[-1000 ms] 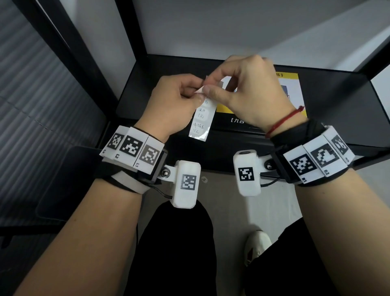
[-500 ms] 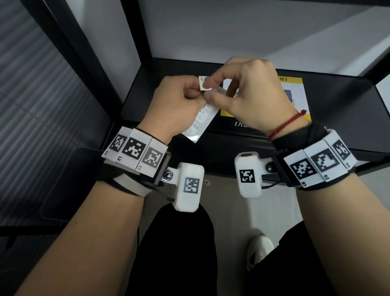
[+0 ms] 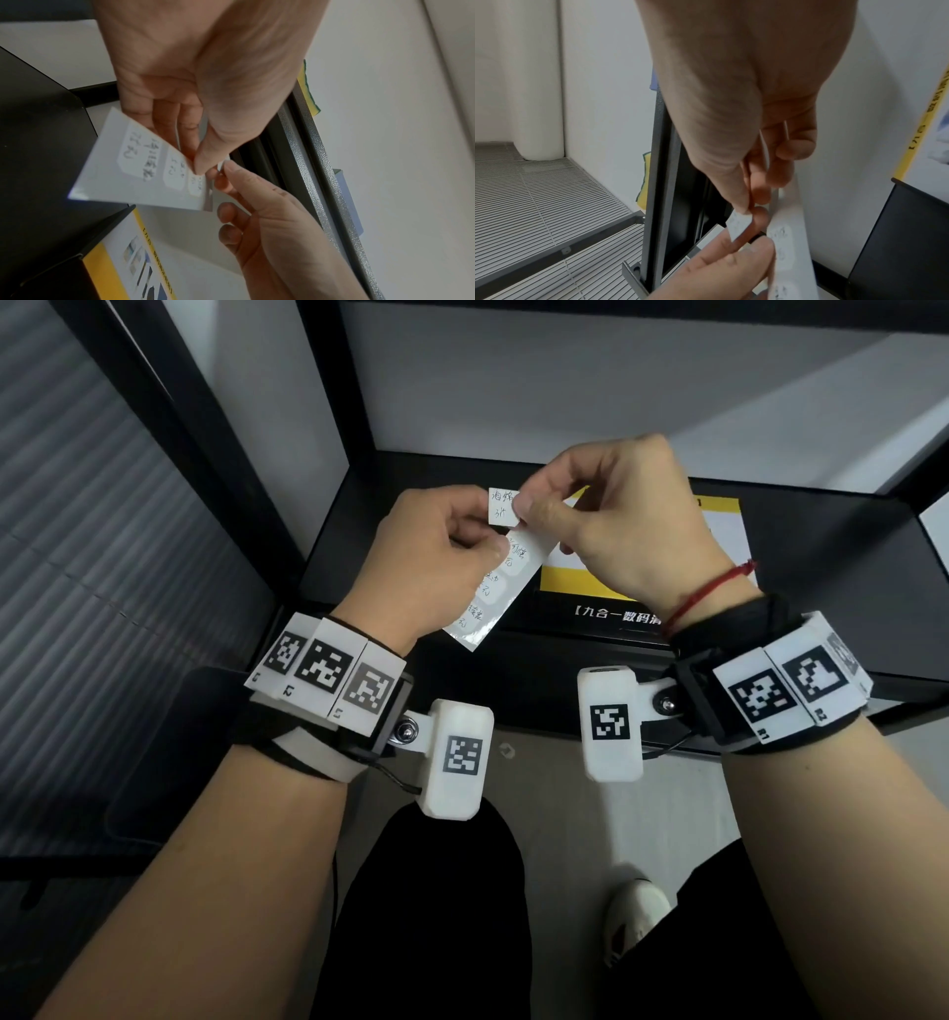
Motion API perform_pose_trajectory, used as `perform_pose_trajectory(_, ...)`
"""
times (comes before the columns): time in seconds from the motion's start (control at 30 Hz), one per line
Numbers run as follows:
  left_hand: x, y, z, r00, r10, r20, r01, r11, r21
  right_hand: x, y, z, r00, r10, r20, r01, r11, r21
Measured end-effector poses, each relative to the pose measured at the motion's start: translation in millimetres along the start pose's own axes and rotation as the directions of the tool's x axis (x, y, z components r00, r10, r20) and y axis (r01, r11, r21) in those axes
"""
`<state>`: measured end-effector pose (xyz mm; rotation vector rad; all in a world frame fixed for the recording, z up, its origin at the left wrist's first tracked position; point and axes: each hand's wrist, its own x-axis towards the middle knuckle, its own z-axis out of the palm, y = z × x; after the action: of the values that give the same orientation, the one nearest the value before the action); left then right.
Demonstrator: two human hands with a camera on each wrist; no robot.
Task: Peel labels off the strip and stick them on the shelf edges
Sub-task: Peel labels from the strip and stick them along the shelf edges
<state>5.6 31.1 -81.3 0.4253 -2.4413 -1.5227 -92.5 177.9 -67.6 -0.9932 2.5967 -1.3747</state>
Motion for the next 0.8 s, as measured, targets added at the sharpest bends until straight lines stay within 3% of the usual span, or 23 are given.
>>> perform_pose_trajectory(0.43,-6,29,-36,0.990,-0.059,-0.131,0.057,0.998,-0.020,4,-50,-13,0.990,-0.111,-0.092,0.109,0.994,-0.021)
perform_pose_trajectory(0.8,0,81,-81,0.955,0.042,-0.295,-0.064,0.996,-0.065,31,-120,-42,0.965,-0.215,-0.153,0.209,0.976,-0.054)
